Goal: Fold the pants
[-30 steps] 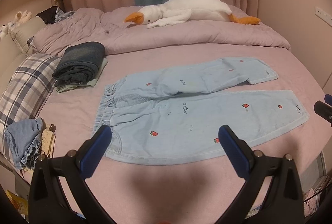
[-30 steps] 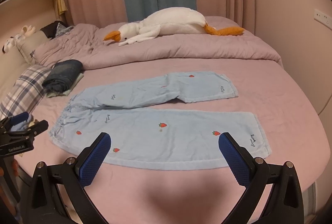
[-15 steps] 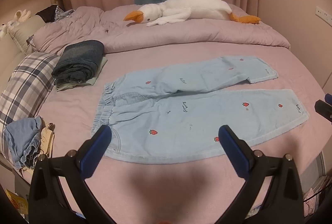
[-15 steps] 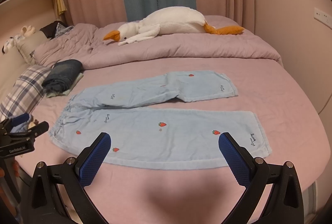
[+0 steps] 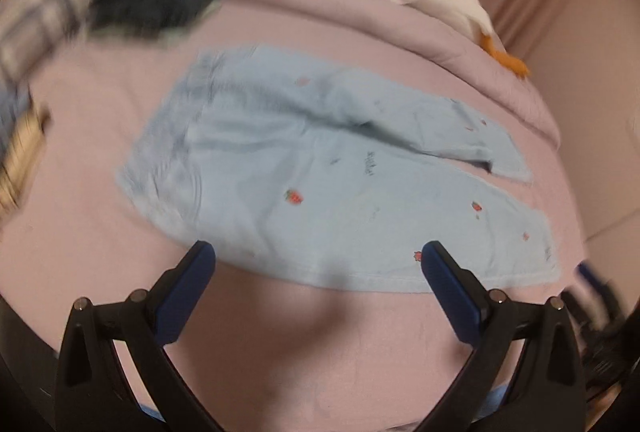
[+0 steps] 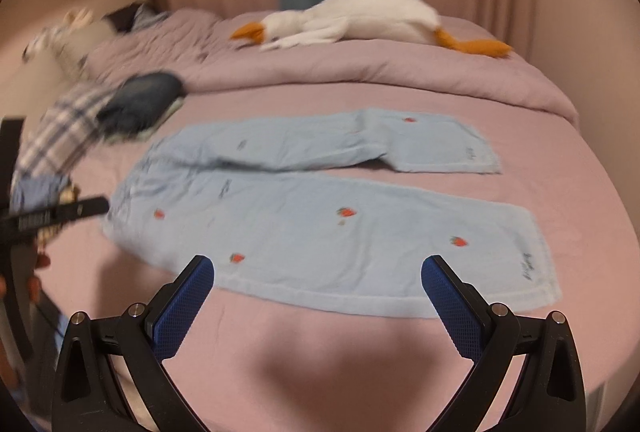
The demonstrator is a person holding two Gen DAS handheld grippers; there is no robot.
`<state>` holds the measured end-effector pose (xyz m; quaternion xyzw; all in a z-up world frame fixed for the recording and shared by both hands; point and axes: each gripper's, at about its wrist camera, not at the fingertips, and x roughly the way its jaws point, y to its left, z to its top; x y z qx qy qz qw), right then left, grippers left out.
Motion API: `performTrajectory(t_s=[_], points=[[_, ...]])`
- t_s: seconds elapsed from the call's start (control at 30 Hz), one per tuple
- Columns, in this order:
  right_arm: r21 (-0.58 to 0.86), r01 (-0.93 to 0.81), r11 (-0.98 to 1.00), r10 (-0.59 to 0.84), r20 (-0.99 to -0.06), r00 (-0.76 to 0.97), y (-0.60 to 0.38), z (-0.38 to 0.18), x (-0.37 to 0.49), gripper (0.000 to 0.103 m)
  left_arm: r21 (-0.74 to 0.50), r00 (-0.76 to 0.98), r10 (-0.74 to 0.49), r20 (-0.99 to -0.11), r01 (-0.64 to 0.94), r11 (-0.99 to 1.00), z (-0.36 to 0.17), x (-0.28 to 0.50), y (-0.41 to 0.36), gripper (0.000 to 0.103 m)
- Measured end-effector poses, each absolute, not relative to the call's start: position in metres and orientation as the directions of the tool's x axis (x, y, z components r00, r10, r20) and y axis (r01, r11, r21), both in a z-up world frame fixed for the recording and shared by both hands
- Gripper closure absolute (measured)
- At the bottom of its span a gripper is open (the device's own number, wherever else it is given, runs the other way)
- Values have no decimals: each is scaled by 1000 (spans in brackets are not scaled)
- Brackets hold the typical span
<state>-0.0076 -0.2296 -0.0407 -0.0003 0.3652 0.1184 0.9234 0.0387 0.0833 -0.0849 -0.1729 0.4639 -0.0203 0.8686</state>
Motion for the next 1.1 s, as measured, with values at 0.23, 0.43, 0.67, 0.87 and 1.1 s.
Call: performTrajectory(t_s=[0.23, 0.43, 0.67, 0.87, 1.1], points=[[37, -430, 902, 318, -731, 603, -170, -81, -8, 0, -502, 465, -303, -832, -398, 768, -142, 30, 136, 0], [-228, -629, 743, 342, -679, 650, -102, -121, -12, 1, -654, 650, -294, -701, -420, 629, -149, 39, 157, 3], [-394, -695, 602, 337, -664, 668, -69, -148, -4, 41, -601, 645, -205, -736, -483, 637, -157, 69, 174, 85], [-487, -678, 550, 299, -643, 705, -56, -160, -2, 93, -579, 653, -188, -734, -456, 676, -154, 53, 183, 93], [-460, -712, 531, 323, -667, 672, -51, -151, -17, 93, -471, 628, -104, -771, -454, 756, -157, 43, 187, 92]])
